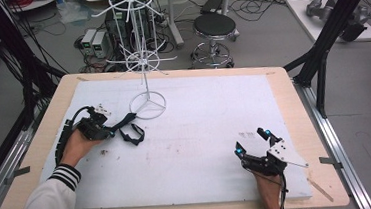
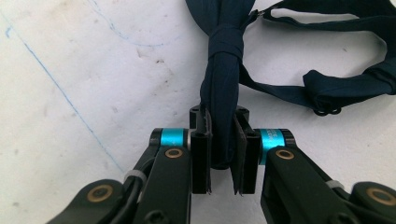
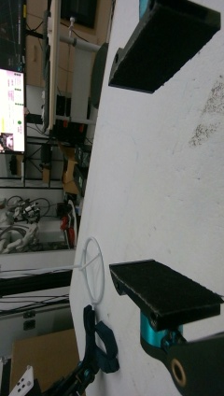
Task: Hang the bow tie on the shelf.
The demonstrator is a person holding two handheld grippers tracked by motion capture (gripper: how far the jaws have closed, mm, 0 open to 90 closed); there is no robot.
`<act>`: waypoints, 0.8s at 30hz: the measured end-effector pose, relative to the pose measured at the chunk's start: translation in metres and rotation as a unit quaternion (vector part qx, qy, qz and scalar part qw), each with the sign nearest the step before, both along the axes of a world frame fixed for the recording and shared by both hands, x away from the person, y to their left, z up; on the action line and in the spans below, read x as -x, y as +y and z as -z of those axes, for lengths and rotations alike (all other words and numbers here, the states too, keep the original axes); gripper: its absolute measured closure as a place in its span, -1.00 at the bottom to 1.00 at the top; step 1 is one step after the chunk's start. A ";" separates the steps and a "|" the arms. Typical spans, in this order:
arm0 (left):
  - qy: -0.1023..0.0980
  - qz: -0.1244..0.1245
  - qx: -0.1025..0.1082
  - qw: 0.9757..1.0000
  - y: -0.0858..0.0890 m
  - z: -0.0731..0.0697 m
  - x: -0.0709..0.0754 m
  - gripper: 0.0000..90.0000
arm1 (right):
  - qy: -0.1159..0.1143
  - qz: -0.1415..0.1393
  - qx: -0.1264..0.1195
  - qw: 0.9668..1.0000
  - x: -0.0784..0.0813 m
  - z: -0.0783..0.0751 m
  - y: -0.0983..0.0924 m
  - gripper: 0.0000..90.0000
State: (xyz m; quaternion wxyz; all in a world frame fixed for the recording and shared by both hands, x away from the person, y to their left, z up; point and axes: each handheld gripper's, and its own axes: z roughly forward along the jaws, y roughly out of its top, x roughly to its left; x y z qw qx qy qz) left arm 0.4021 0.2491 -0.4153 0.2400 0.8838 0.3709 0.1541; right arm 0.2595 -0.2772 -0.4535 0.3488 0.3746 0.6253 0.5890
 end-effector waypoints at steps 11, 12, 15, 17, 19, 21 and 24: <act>-0.038 0.021 0.045 0.998 0.004 -0.004 0.010 0.78 | 0.000 0.000 0.000 1.000 0.000 0.000 0.000 -0.81; -0.047 0.028 0.050 0.997 0.004 -0.005 0.012 0.78 | 0.000 0.000 0.000 1.000 0.000 0.000 0.000 -0.81; -0.059 0.039 0.065 0.995 0.003 -0.008 0.016 0.78 | 0.000 0.000 0.000 1.000 0.000 0.000 0.000 -0.81; -0.074 0.046 0.084 0.993 0.003 -0.011 0.018 0.78 | 0.000 0.000 0.000 1.000 0.000 0.000 0.000 -0.81; -0.091 0.050 0.101 0.990 0.002 -0.014 0.021 0.78 | -0.003 -0.001 0.001 1.000 0.000 0.000 0.000 -0.81; -0.094 0.052 0.106 0.988 0.002 -0.015 0.023 0.78 | -0.001 -0.001 0.000 1.000 0.000 0.000 0.000 -0.81; -0.109 0.060 0.121 0.985 0.001 -0.018 0.027 0.78 | -0.002 0.000 0.001 1.000 0.000 0.000 0.000 -0.81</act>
